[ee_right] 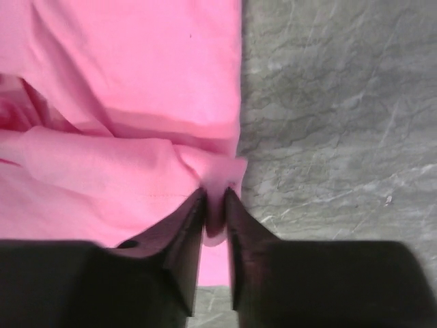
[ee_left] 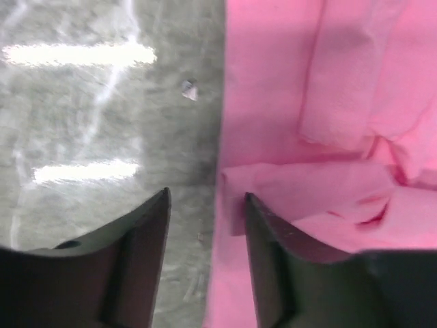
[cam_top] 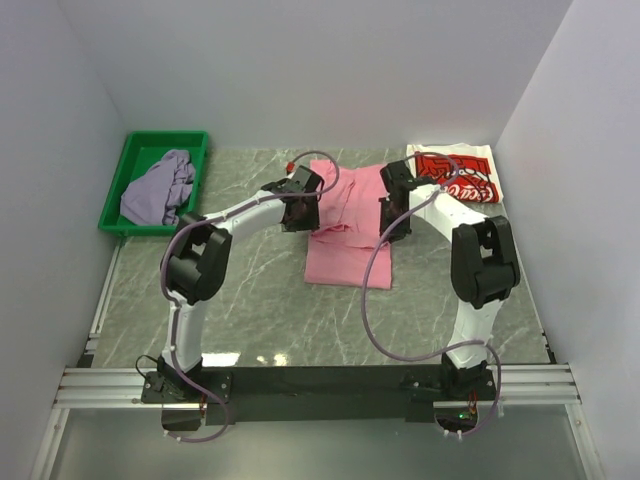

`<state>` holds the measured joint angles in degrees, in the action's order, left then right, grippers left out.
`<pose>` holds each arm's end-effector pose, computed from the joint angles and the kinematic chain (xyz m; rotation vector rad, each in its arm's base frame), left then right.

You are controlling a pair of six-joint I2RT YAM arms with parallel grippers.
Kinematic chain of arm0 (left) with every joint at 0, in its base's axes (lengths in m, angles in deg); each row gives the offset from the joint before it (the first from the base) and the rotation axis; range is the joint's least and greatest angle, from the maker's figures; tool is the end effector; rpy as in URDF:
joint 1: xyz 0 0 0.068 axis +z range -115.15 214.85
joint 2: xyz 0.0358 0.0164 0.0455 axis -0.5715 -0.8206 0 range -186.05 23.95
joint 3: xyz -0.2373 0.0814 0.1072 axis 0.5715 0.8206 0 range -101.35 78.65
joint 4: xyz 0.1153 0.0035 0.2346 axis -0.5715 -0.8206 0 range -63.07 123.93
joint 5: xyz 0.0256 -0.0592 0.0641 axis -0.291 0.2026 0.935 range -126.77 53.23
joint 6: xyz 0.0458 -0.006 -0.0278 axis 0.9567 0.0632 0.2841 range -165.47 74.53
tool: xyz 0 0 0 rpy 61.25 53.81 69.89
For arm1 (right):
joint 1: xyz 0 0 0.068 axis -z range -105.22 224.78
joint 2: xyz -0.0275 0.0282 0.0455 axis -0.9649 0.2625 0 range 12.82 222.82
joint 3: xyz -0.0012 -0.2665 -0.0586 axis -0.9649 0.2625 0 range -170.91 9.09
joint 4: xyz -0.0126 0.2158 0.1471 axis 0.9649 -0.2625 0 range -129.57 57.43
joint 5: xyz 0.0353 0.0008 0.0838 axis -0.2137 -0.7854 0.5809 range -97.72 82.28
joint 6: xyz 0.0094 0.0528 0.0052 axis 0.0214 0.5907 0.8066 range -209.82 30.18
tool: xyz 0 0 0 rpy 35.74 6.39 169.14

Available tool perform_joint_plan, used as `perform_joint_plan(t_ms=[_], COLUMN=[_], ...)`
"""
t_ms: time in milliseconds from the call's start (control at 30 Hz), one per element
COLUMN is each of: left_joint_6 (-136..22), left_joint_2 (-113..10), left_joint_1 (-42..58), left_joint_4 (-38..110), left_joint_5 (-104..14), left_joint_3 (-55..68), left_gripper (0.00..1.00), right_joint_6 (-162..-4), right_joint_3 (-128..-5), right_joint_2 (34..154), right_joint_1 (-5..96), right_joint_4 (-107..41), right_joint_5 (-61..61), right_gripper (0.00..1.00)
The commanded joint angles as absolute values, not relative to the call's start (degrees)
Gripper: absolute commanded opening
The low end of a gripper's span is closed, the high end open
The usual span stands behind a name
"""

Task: Fold and stack the t-shirts
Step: Fold the tshirt

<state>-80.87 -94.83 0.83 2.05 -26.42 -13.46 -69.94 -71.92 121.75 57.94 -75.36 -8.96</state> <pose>0.3763 -0.2465 0.1955 -0.0968 2.5807 -0.2219 0.3701 0.1113 0.1981 0.0797 2.8116 0.1219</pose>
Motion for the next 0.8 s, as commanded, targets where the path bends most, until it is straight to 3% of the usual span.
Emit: perform_joint_plan(t_ms=[0,33,67,133,267,400,433,633,767], left_joint_6=[-81.9,-82.7,-83.3,-85.8,-89.2,-92.6,-93.5,-95.7,-96.4], left_joint_2=[-90.3,-87.1,-85.2,-80.0,-73.6,-71.8,-72.4,-79.8,-82.4], left_joint_1=[1.3,1.3,1.2,1.0,-2.5,-7.7,-8.6,-12.6,-12.6], left_joint_4=[4.9,5.7,7.3,8.1,8.2,10.1,12.5,12.6,11.3], left_joint_5=[-21.3,-21.0,-20.9,-21.0,-21.0,-23.9,-24.8,-27.4,-29.1], left_joint_3=[-12.2,-11.1,-8.3,-5.2,2.8,8.2,9.2,9.4,9.1], left_gripper=[0.6,0.71,0.75,0.84,0.82,0.67,0.59,0.31,0.28], right_joint_6=[-69.7,-69.6,-69.3,-69.3,-69.1,-69.5,-69.8,-70.7,-71.4], right_joint_3=[-73.6,-72.0,-71.2,-67.7,-60.7,-55.9,-54.7,-52.1,-53.7], right_joint_2=[116.2,114.7,111.6,108.3,100.8,100.6,101.1,106.4,112.3], right_joint_1=[58.5,58.4,58.4,58.3,57.6,56.9,56.9,56.5,56.5], right_joint_4=[-71.3,-70.2,-68.0,-65.6,-58.3,-55.3,-55.1,-51.6,-50.7], right_joint_5=[-11.5,-11.4,-11.3,-10.6,-5.9,2.3,2.8,6.6,6.9], right_gripper=[0.29,0.33,0.39,0.42,0.44,0.41,0.4,0.24,0.22])
